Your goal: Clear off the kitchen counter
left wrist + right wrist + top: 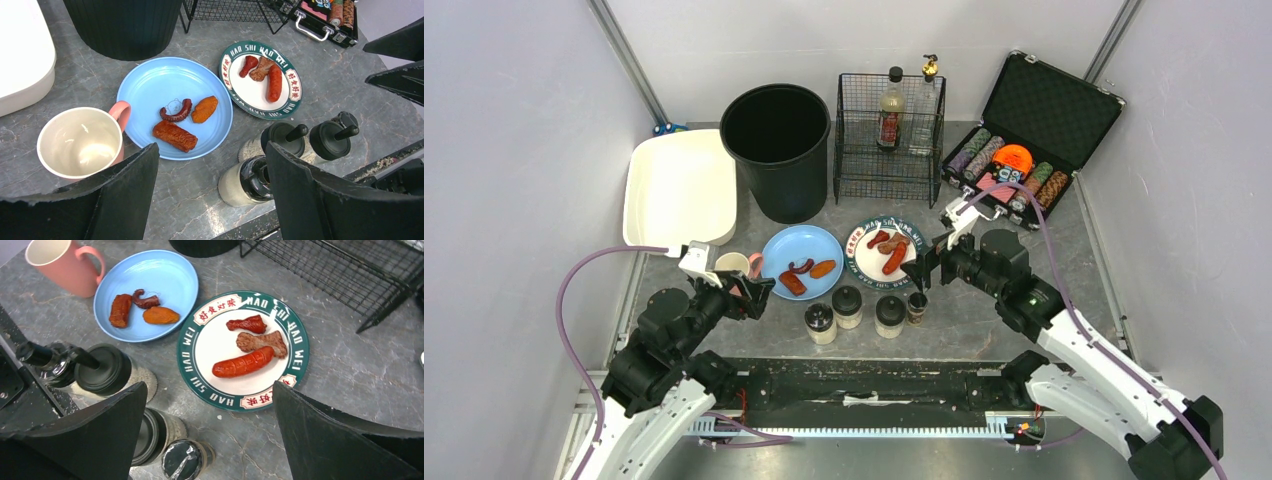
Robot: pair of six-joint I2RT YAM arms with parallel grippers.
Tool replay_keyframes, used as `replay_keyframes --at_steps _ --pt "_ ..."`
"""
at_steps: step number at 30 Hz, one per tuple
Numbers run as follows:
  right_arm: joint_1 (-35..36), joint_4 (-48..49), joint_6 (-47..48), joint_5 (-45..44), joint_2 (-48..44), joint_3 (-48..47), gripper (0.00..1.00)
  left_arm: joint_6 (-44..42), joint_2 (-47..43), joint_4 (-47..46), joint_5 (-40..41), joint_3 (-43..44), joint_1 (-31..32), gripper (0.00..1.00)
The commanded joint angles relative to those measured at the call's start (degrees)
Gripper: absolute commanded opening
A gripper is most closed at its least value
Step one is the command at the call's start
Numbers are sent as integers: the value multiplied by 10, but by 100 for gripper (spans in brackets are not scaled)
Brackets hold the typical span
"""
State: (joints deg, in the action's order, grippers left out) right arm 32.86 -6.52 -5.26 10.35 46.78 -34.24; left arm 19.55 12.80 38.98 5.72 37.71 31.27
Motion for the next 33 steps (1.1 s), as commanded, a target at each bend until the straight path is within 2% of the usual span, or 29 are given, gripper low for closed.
replay_keyframes --at_steps 1,19,25,33 --pt "36 19 32 -12 -13 1 97 -24 0 -15 -11 -2 3 84" --pt "226 -53 83 -100 68 -38 96 -25 7 -18 -19 -3 4 84" --pt "257 -65 83 -131 76 -37 96 -25 10 -19 -22 -3 5 84" --pt "264 -54 83 -138 106 -31 97 -25 9 -19 -23 -3 7 84"
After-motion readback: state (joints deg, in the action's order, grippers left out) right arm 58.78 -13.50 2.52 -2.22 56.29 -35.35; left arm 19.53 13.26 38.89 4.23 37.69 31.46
